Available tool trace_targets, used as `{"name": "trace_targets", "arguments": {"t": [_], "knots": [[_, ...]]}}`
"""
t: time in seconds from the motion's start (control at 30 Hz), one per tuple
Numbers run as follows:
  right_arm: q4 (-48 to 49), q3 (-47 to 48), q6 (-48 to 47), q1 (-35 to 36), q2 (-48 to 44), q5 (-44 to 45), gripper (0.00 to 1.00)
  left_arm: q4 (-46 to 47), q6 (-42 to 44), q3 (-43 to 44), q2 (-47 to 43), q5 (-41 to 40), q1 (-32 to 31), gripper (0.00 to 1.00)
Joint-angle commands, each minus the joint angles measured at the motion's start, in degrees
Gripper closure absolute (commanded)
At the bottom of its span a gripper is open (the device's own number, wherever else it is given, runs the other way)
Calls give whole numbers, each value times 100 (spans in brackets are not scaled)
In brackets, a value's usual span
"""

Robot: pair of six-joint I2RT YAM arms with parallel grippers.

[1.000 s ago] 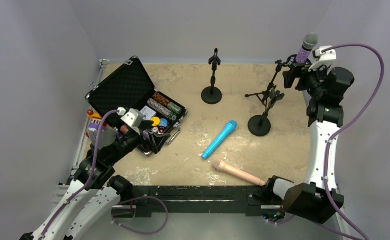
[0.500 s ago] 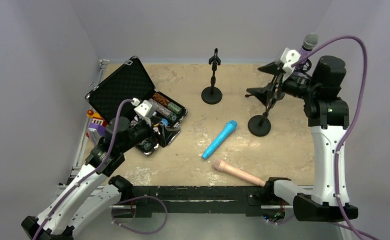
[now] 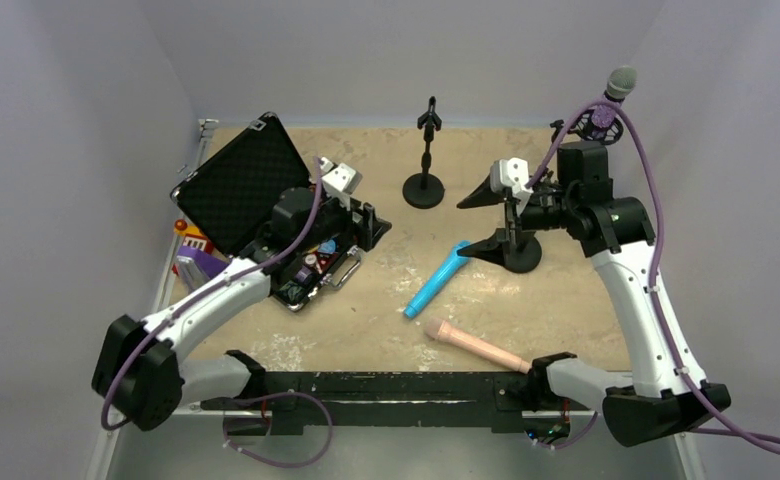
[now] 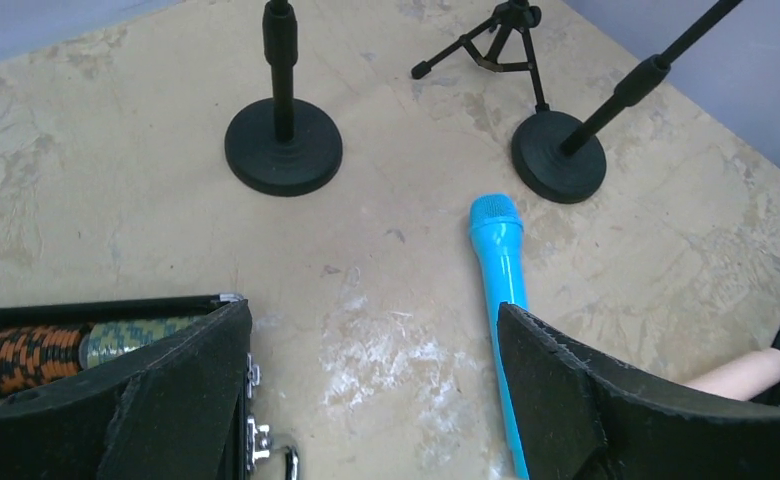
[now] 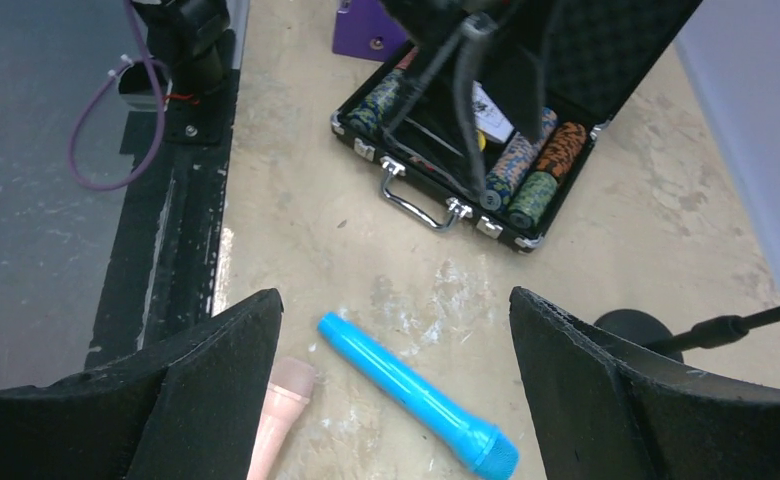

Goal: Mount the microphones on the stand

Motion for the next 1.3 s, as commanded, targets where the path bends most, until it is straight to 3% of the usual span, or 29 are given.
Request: {"name": "trace_targets", "arguments": {"t": [0.0, 0.17, 0.5, 0.8, 1.07, 1.27], "knots": [[-351, -110, -426, 112, -87, -100, 13, 1252, 352, 721, 872, 239, 8, 4], [-199, -363, -414, 118, -395, 154, 13, 1597, 349, 584, 1100, 504, 8, 4], [130, -812, -297, 114, -680, 183, 13, 1226, 424, 453, 1048, 437, 18, 3], [-72, -582, -363, 115, -675, 76, 13, 1292, 468, 387, 1124, 314, 19, 3], [-593, 266, -464, 113, -534, -65, 13, 1503, 727, 1253, 1948, 26, 69, 2], [-495, 137, -351, 113, -566, -162, 13, 2137, 824, 1565, 2629, -10, 87, 3]]}}
